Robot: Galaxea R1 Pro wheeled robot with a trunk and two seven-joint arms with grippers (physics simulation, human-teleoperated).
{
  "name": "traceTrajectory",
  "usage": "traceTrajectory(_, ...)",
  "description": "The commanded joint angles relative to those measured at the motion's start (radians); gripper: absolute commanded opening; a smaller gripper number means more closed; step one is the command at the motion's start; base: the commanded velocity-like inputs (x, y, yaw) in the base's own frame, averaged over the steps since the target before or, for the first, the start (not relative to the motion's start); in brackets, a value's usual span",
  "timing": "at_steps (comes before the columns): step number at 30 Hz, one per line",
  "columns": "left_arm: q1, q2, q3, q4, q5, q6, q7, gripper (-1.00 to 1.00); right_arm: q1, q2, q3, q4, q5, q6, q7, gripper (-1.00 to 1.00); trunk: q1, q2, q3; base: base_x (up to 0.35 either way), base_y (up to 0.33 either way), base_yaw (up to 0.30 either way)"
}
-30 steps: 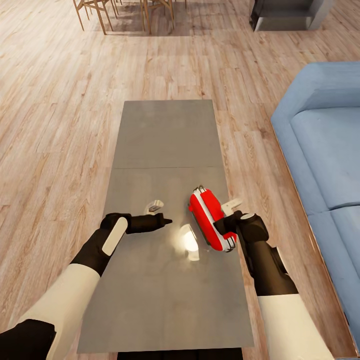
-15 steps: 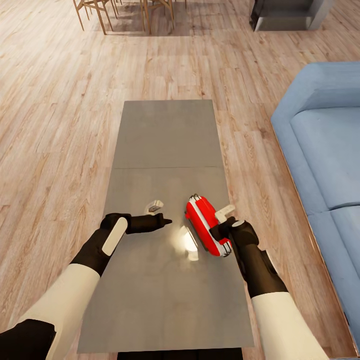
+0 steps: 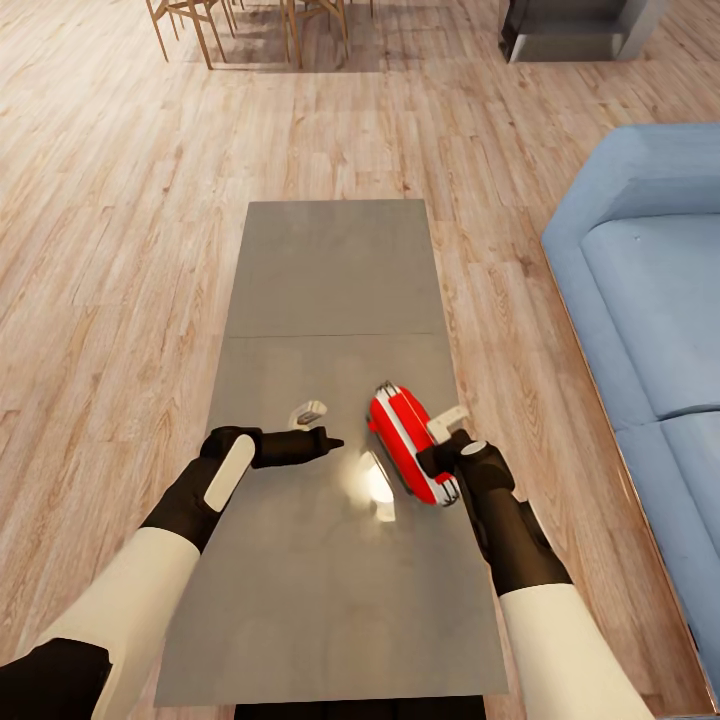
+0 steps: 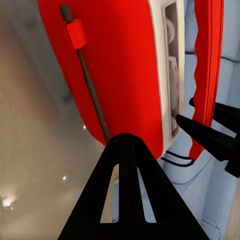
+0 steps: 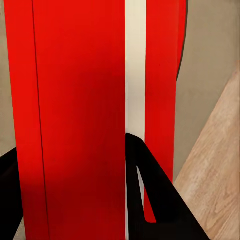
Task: Turn on the radio receiver that's on the table in the living room.
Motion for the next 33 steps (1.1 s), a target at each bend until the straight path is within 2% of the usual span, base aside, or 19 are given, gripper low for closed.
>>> traceTrajectory(1,0.0,0.0,0.0,0.0,0.0,0.0,0.0,-1.0,0.0,0.0,0.0,0.0,-0.007,-0.002,-0.003,-1.0,0.0,0.0,0.0,0.0,0.0,0.0)
traceTrajectory(6,0.0,0.0,0.0,0.0,0.0,-0.001,0.0,-1.0,0.0,-0.001,0.001,0.0,-0.063,-0.022,-0.041,-1.0,0.0,0.0,0.0,0.0,0.0,0.0)
traceTrajectory(9,0.0,0.0,0.0,0.0,0.0,-0.001,0.001,-1.0,0.0,-0.002,0.002,0.001,-0.075,-0.026,-0.051,-1.0,0.0,0.0,0.0,0.0,0.0,0.0)
traceTrajectory(21,0.0,0.0,0.0,0.0,-0.001,-0.001,0.0,-1.0,0.0,-0.001,0.002,0.006,-0.086,-0.055,-0.056,-1.0,0.0,0.0,0.0,0.0,0.0,0.0)
traceTrajectory(28,0.0,0.0,0.0,0.002,-0.001,-0.002,0.001,-1.0,0.0,0.0,0.001,0.101,-0.086,-0.114,-0.078,-1.0,0.0,0.0,0.0,0.0,0.0,0.0)
traceTrajectory(33,0.0,0.0,0.0,0.002,-0.001,-0.003,0.001,-1.0,0.0,0.0,0.0,0.123,-0.086,-0.14,-0.091,-1.0,0.0,0.0,0.0,0.0,0.0,0.0)
